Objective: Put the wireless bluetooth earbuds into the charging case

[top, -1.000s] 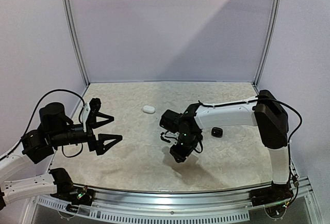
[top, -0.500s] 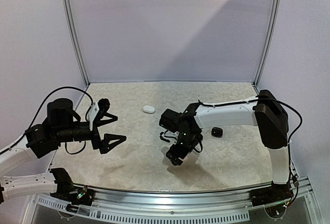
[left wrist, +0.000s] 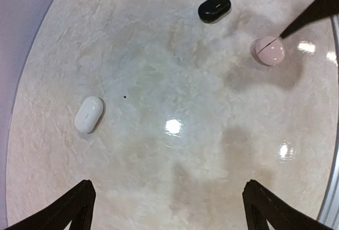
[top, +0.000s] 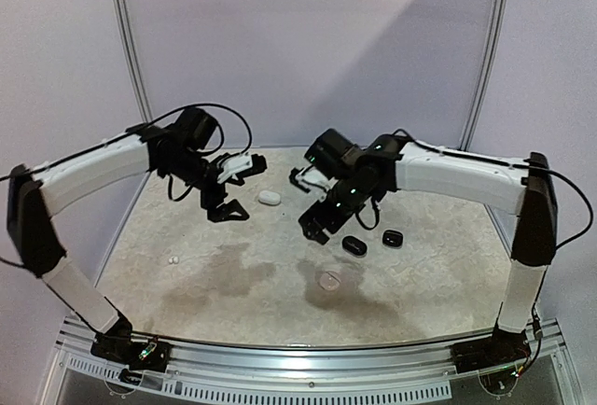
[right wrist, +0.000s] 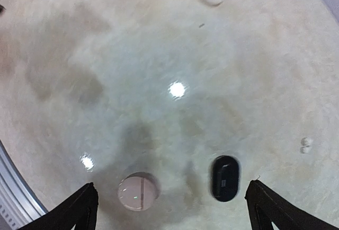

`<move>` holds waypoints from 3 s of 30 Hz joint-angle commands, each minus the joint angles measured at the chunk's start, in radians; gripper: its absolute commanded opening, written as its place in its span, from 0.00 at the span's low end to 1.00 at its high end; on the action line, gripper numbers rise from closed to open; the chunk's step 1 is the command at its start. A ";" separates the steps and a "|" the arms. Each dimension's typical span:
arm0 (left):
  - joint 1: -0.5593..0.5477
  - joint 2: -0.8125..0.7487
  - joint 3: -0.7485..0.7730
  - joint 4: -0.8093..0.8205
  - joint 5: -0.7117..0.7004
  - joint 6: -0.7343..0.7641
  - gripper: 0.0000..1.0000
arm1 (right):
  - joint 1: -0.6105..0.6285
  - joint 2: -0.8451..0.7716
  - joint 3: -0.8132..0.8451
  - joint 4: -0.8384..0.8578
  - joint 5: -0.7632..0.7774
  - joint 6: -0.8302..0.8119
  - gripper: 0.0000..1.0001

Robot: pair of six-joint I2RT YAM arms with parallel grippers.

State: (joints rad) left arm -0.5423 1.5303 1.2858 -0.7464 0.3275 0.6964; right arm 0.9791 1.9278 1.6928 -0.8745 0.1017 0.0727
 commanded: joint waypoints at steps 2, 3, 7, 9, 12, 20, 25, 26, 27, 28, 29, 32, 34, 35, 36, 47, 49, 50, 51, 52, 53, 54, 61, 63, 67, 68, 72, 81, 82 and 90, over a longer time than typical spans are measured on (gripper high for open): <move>0.052 0.425 0.459 -0.353 0.013 0.290 0.99 | -0.189 -0.194 -0.143 0.222 0.043 0.006 0.99; 0.056 0.509 0.561 -0.408 0.014 0.309 0.98 | -0.238 -0.218 -0.155 0.247 0.010 0.021 0.99; 0.077 0.775 0.872 -0.524 0.037 0.425 0.95 | -0.408 -0.209 -0.136 0.244 -0.015 0.100 0.99; 0.086 0.851 0.949 -0.490 0.023 0.467 0.96 | -0.436 -0.166 -0.104 0.217 0.006 0.098 0.99; 0.092 0.932 1.023 -0.429 0.021 0.506 0.98 | -0.459 -0.092 -0.072 0.200 0.045 0.077 0.99; 0.101 1.103 1.194 -0.428 0.039 0.515 0.98 | -0.581 0.066 -0.049 0.216 -0.117 0.085 0.94; 0.114 1.133 1.202 -0.436 0.030 0.503 0.89 | -0.597 0.187 0.011 0.175 -0.177 0.039 0.92; 0.118 1.137 1.206 -0.437 0.031 0.493 0.89 | -0.597 0.206 0.027 0.163 -0.188 0.035 0.92; 0.122 1.141 1.211 -0.446 0.035 0.491 0.89 | -0.597 0.229 0.039 0.155 -0.197 0.024 0.91; 0.124 1.144 1.215 -0.463 0.035 0.497 0.88 | -0.597 0.244 0.046 0.150 -0.207 0.019 0.89; 0.126 1.146 1.213 -0.478 0.032 0.505 0.86 | -0.597 0.264 0.051 0.150 -0.216 0.016 0.87; 0.127 1.152 1.206 -0.510 0.031 0.506 0.80 | -0.598 0.293 0.052 0.149 -0.232 0.011 0.80; 0.126 1.153 1.198 -0.510 0.040 0.484 0.77 | -0.597 0.303 0.042 0.148 -0.232 0.020 0.77; 0.126 1.153 1.189 -0.513 0.048 0.478 0.74 | -0.598 0.306 0.034 0.150 -0.231 0.026 0.75; 0.126 1.150 1.179 -0.516 0.056 0.477 0.71 | -0.597 0.308 0.025 0.150 -0.227 0.027 0.72; 0.119 1.079 1.050 -0.479 0.055 0.488 0.46 | -0.595 0.315 -0.036 0.188 -0.212 0.039 0.47; 0.118 1.065 1.024 -0.494 0.049 0.500 0.42 | -0.590 0.319 -0.035 0.190 -0.212 0.036 0.44; 0.119 1.053 0.998 -0.498 0.051 0.512 0.41 | -0.588 0.320 -0.034 0.190 -0.212 0.033 0.42; 0.119 1.038 0.969 -0.499 0.057 0.518 0.41 | -0.586 0.322 -0.033 0.187 -0.212 0.030 0.40; 0.119 1.018 0.936 -0.498 0.062 0.529 0.39 | -0.585 0.325 -0.031 0.188 -0.213 0.028 0.37; 0.118 0.995 0.899 -0.490 0.063 0.549 0.36 | -0.583 0.328 -0.030 0.188 -0.214 0.025 0.35; 0.117 0.972 0.855 -0.470 0.063 0.553 0.35 | -0.581 0.331 -0.030 0.188 -0.212 0.023 0.34; 0.102 0.812 0.605 -0.396 0.045 0.580 0.32 | -0.542 0.357 -0.031 0.172 -0.212 0.001 0.28; 0.088 0.765 0.523 -0.379 0.019 0.583 0.30 | -0.520 0.357 -0.030 0.172 -0.218 -0.005 0.27; 0.050 0.654 0.318 -0.360 -0.014 0.617 0.27 | -0.456 0.346 -0.036 0.194 -0.244 -0.011 0.25; 0.039 0.625 0.275 -0.358 -0.009 0.635 0.27 | -0.437 0.343 -0.035 0.202 -0.249 -0.012 0.25; -0.015 0.520 0.107 -0.322 -0.008 0.632 0.26 | -0.371 0.347 -0.037 0.248 -0.291 0.011 0.25; -0.141 0.265 -0.240 -0.187 -0.051 0.503 0.25 | -0.204 0.378 -0.018 0.278 -0.295 0.081 0.25; -0.153 0.239 -0.276 -0.171 -0.053 0.483 0.25 | -0.185 0.380 -0.014 0.279 -0.294 0.087 0.26; -0.214 0.061 -0.503 -0.065 -0.045 0.383 0.26 | -0.040 0.389 -0.015 0.232 -0.242 0.138 0.30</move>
State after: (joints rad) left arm -0.7311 1.6352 0.8616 -0.8970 0.2974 1.1481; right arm 0.8776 2.2585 1.6951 -0.5591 -0.1429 0.1654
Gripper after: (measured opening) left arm 0.417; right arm 0.287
